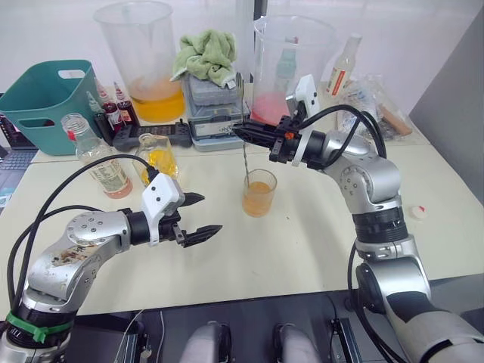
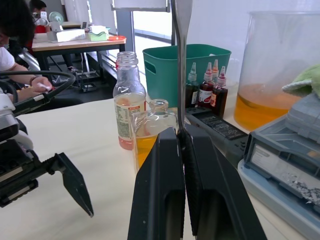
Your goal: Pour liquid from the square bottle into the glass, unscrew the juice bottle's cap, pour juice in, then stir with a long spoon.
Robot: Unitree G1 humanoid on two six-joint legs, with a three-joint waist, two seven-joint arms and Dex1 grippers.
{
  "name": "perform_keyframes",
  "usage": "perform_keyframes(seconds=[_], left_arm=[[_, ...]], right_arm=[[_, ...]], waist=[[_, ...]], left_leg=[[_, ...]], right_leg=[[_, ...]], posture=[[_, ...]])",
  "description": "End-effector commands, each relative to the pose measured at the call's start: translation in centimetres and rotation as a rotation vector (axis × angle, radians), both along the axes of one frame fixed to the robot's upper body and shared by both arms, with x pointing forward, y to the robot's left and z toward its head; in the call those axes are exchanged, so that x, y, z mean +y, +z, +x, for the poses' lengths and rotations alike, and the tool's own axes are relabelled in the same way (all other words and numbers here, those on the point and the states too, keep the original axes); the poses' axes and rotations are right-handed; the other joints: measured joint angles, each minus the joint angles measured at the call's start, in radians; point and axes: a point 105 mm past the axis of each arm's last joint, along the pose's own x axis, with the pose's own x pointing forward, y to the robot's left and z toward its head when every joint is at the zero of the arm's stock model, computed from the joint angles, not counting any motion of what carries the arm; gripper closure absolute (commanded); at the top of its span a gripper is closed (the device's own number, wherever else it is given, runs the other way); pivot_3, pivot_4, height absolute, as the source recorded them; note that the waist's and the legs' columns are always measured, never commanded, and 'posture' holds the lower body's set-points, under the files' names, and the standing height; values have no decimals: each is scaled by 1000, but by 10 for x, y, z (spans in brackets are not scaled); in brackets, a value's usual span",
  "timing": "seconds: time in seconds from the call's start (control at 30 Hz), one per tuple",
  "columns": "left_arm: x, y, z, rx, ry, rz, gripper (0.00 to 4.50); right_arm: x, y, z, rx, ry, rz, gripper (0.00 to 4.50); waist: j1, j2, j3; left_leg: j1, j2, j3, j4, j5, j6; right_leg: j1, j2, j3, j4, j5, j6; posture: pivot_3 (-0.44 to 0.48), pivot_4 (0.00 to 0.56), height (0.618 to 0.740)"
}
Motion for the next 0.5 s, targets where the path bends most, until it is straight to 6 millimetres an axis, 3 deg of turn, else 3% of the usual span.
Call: perform_keyframes(seconds=[0.03, 0.13, 0.3, 0.5], left_arm=[[-5, 10, -2, -48, -26, -6, 58], [-5, 10, -2, -49, -28, -5, 58], [-6, 10, -2, -50, -31, -7, 58], [-6, 12, -2, -59, -32, -26, 58]], right_arm=[[-4, 12, -14, -20, 50, 0, 4500], [-14, 9, -21, 13, 67, -60, 4500], [-43, 16, -10, -29, -50, -140, 4500], [-47, 29, -6, -78, -89, -106, 4500]], waist=[[0, 0, 0], [3, 0, 0], [3, 0, 0], [0, 0, 0]], left_leg=[[0, 0, 0, 0, 0, 0], [0, 0, 0, 0, 0, 0], [0, 0, 0, 0, 0, 0], [0, 0, 1, 0, 0, 0]], right_leg=[[0, 0, 0, 0, 0, 0], [0, 0, 0, 0, 0, 0], [0, 0, 0, -2, 0, 0], [0, 0, 0, -2, 0, 0]], posture=[[0, 150, 740], [0, 150, 740], [0, 150, 740], [0, 150, 740]])
